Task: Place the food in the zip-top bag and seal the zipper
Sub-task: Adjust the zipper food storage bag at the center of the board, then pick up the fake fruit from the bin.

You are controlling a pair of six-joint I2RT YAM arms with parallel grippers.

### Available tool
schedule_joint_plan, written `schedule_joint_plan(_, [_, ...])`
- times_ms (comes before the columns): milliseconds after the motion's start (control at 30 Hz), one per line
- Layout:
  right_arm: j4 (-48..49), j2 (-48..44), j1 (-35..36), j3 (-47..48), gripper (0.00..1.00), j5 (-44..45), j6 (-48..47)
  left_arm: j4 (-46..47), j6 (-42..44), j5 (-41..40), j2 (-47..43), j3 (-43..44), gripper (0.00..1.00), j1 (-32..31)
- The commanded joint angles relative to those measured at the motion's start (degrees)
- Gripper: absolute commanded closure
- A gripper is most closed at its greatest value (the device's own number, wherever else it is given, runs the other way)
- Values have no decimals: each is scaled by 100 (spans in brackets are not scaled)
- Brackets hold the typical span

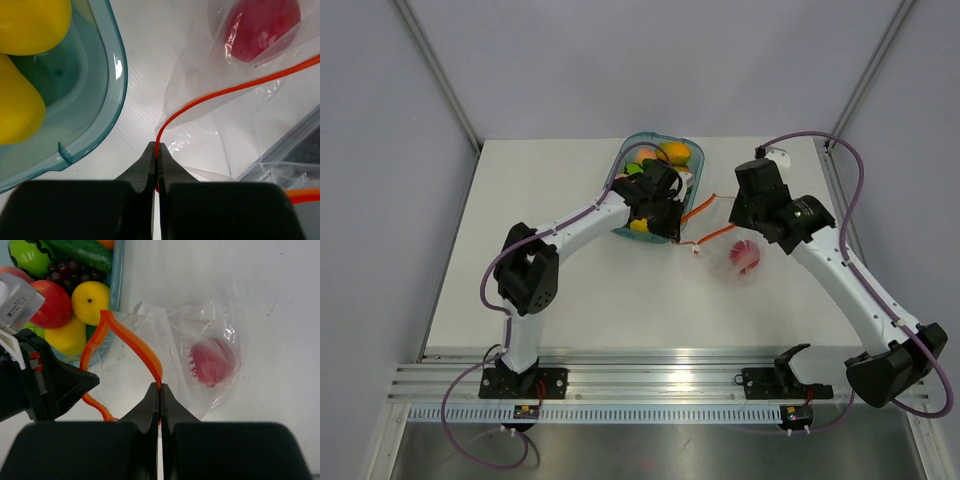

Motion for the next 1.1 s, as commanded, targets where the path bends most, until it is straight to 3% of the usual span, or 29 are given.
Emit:
schedule_joint_plan(0, [-229, -184, -23, 267, 100, -2, -152, 406, -96, 248, -196, -74, 100, -45])
schedule_joint_plan(33, [-229, -184, -23, 223, 100, -2, -143, 441, -114, 327, -196, -66, 98, -54])
schedule_joint_plan(133, [-177, -132, -23, 135, 100, 15, -73, 468, -140, 345, -248, -30, 81, -80])
schedule_joint_plan(167, [-142, -131, -23, 108, 100, 7, -64, 459, -140, 327, -274, -39, 63, -80])
schedule_joint_plan(333, [-27, -88, -23, 3, 100, 15, -38, 371, -70, 108, -555, -48, 31, -80])
schedule_joint_plan(733, [131, -26, -23, -243, 100, -11, 6, 810, -228, 222, -1408, -188, 34, -63])
schedule_joint_plan(933, [175, -44, -23, -314, 100, -108, 33, 1241, -615, -383, -1821, -628, 38, 314])
schedule_joint_plan(967, [184, -61, -23, -322, 100, -108, 33, 1172, -685, -611, -1813, -654, 37, 376])
schedule_joint_plan(1033, [219, -105, -23, -340, 100, -125, 15, 1022, -599, -1411, -1734, -619, 21, 464])
schedule_joint_plan(1067, [228, -96, -23, -340, 100, -125, 15, 1004, -528, -1717, -1690, -628, 21, 473])
